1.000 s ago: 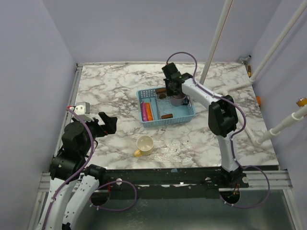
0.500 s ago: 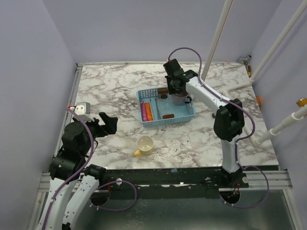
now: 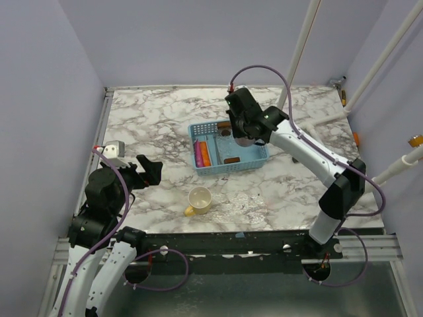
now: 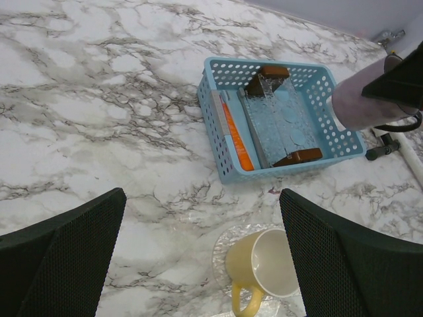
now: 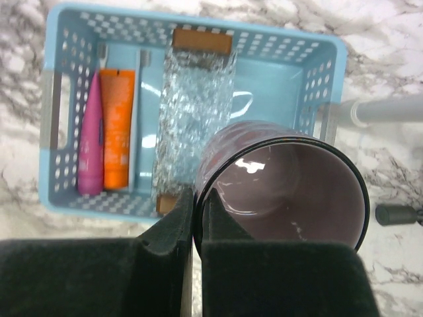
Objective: Prepare toiletry sets of a toothbrush and toothpaste on the tray
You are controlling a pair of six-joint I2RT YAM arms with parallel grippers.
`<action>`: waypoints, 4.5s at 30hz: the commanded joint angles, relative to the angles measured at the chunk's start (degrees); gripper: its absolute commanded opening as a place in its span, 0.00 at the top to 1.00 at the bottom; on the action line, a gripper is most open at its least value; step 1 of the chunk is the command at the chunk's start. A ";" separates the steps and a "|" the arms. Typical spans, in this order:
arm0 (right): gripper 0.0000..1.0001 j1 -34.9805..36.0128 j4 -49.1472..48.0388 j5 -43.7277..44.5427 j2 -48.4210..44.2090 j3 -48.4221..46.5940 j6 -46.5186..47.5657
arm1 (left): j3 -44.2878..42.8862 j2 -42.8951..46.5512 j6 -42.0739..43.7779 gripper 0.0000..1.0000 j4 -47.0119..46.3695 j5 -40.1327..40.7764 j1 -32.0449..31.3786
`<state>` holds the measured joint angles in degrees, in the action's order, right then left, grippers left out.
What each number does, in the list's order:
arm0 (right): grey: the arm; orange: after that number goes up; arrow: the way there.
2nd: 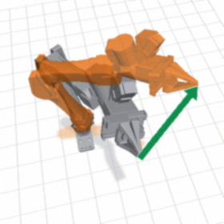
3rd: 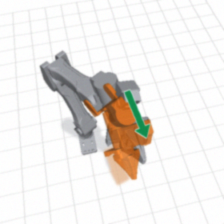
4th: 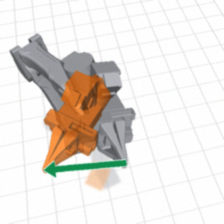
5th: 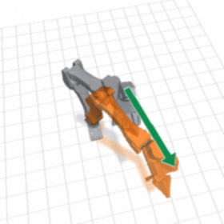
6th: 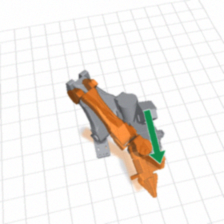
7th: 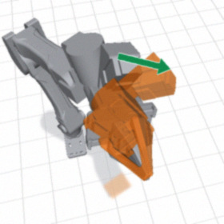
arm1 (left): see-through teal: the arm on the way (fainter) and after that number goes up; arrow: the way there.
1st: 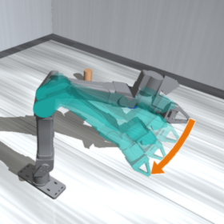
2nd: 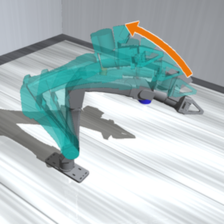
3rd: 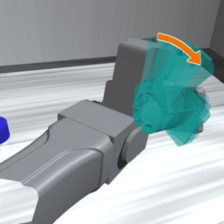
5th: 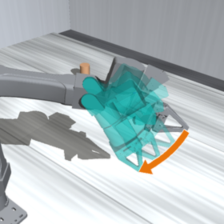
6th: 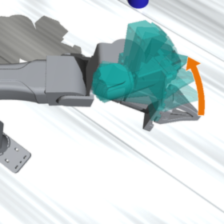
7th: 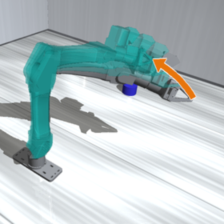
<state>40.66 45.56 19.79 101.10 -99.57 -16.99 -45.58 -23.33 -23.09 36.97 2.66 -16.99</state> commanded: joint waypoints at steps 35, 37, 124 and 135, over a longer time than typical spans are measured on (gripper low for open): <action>0.99 24.43 1.72 8.21 -27.59 43.35 -30.86 | 0.30 -0.59 0.59 0.01 0.47 -1.31 -0.14; 0.99 25.26 0.94 8.59 -27.42 44.15 -31.40 | 0.33 -0.61 0.59 0.01 0.47 -1.32 -0.14; 0.48 0.34 -12.14 -0.01 1.68 13.43 -6.42 | 0.67 -1.97 0.77 0.01 0.03 -2.60 -0.14; 0.48 -3.60 -14.04 -2.04 9.38 8.99 -6.44 | 0.67 -2.08 0.77 0.01 0.12 -2.64 -0.14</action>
<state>38.81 33.43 19.75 108.29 -88.36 -24.01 -45.54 -25.26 -22.92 36.97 0.91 -16.99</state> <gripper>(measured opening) 0.517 0.987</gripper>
